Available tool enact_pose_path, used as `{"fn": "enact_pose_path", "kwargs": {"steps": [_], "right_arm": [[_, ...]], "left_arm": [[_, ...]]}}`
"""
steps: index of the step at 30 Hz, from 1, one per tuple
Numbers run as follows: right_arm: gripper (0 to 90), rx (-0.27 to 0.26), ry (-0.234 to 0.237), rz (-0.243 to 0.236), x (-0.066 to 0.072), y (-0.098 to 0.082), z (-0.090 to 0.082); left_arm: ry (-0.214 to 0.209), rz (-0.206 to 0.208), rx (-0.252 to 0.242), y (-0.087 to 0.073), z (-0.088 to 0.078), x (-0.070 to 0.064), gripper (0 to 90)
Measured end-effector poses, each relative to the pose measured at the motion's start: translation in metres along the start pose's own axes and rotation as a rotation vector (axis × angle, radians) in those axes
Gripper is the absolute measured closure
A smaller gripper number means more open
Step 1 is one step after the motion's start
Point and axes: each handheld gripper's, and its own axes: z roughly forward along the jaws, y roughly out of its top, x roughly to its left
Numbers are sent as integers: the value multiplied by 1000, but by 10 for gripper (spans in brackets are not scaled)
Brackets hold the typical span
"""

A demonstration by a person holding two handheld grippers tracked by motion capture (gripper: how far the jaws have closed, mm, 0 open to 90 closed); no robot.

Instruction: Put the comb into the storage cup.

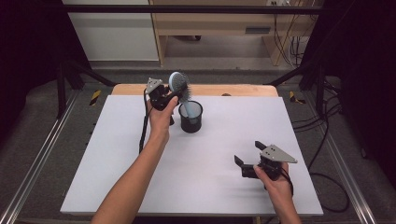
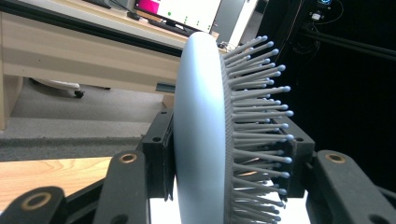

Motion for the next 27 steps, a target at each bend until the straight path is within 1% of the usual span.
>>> {"fn": "enact_pose_path", "kwargs": {"steps": [6, 11, 15, 27], "right_arm": [[31, 0, 2, -1, 0, 0, 0], [30, 0, 1, 0, 0, 0, 1], [31, 1, 2, 0, 0, 0, 0], [30, 1, 4, -2, 0, 0, 1]], "left_arm": [[-5, -11, 0, -1, 1, -1, 492], [-15, -10, 7, -3, 2, -4, 492], [-18, -17, 11, -5, 3, -5, 491], [-20, -17, 17, -8, 2, -7, 490]]}}
